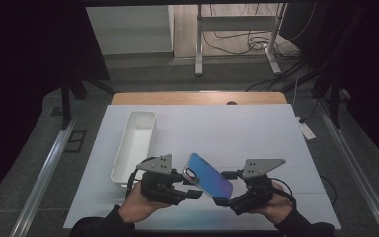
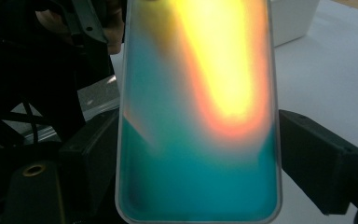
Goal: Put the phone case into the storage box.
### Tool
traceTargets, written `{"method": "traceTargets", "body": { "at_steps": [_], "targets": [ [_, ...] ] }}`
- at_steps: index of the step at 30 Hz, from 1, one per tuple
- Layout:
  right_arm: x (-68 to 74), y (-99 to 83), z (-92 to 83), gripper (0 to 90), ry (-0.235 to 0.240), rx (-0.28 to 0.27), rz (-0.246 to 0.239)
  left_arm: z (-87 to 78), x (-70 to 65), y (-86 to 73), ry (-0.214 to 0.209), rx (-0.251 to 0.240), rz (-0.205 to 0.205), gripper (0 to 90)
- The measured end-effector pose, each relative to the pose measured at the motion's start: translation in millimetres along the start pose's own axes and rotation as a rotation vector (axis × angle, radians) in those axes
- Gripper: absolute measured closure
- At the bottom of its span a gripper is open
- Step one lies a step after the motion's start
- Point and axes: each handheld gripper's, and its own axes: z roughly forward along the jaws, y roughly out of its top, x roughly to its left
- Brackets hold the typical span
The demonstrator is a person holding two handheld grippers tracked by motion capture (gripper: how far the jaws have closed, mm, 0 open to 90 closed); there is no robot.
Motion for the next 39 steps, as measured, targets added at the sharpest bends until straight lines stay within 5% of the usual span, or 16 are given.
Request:
{"method": "traceTargets", "body": {
  "at_steps": [11,17,31,39],
  "targets": [
    [1.1,-1.1,0.0,16.9,0.022,0.006,-0.017,-1.4,2.6,-0.7,-0.066,-0.012,-0.007,71.0],
    [1.1,-2.3,1.2,16.8,0.042,0.013,-0.016,-1.3,8.8,-4.0,-0.141,-0.016,-0.034,80.8],
    [-4.2,-6.1,8.3,15.6,0.157,0.022,-0.004,0.0,7.3,-3.2,-0.218,-0.005,0.047,87.8],
    [-3.1,-5.7,13.9,15.7,0.162,0.040,-0.006,0.6,5.5,-1.8,-0.219,-0.003,0.082,88.2]
  ]
}}
